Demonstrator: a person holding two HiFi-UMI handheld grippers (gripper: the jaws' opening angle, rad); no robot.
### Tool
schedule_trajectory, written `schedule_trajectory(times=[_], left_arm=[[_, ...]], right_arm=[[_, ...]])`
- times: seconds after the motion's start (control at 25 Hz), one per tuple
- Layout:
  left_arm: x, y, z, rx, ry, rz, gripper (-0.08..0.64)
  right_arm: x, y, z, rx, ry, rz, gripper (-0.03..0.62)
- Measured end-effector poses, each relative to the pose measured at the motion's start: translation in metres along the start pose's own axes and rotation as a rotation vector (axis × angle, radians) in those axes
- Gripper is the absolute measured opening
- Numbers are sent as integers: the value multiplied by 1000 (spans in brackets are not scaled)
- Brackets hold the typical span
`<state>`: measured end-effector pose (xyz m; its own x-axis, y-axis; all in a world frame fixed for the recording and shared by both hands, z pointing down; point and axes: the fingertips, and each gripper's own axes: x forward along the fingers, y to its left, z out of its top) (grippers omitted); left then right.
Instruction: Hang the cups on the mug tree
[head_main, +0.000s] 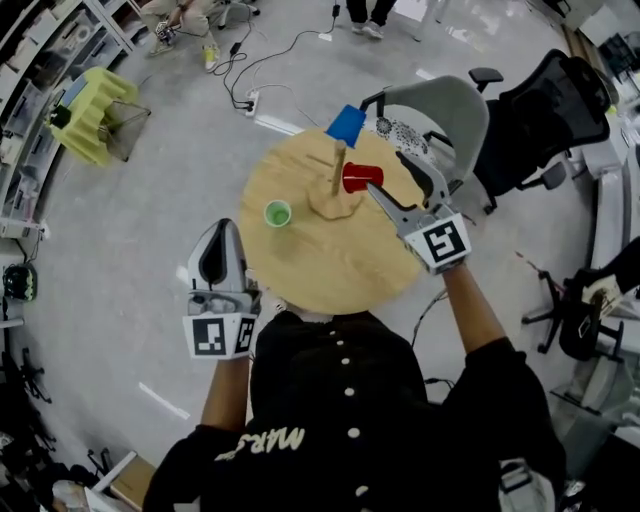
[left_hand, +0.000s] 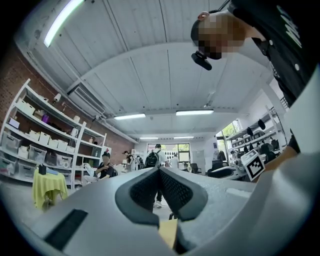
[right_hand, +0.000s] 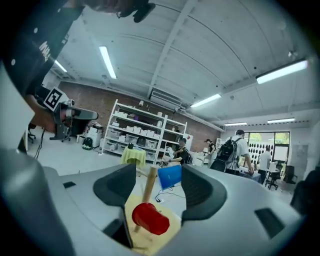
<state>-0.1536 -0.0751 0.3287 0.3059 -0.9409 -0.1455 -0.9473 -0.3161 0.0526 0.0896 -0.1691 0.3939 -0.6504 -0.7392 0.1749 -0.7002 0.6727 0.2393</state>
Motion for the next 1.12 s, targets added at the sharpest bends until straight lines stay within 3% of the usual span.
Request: schedule_trajectory(times=[0.36,0.52,0.72,1.12], left_arm=[[7,46,-10,-15,25,-32,-6],[9,67,-16,-24,45,-35,-6],[11,90,-26,-31,66,-38,-6],[3,138,-49,-22,132,-42,-6]], right_arm=[[-2,57,-40,155,-7,-20,287],[15,95,-75,227,101,-15,287],[48,133,-93,242,154,31,288],[123,222,-186,251,320,102,311]])
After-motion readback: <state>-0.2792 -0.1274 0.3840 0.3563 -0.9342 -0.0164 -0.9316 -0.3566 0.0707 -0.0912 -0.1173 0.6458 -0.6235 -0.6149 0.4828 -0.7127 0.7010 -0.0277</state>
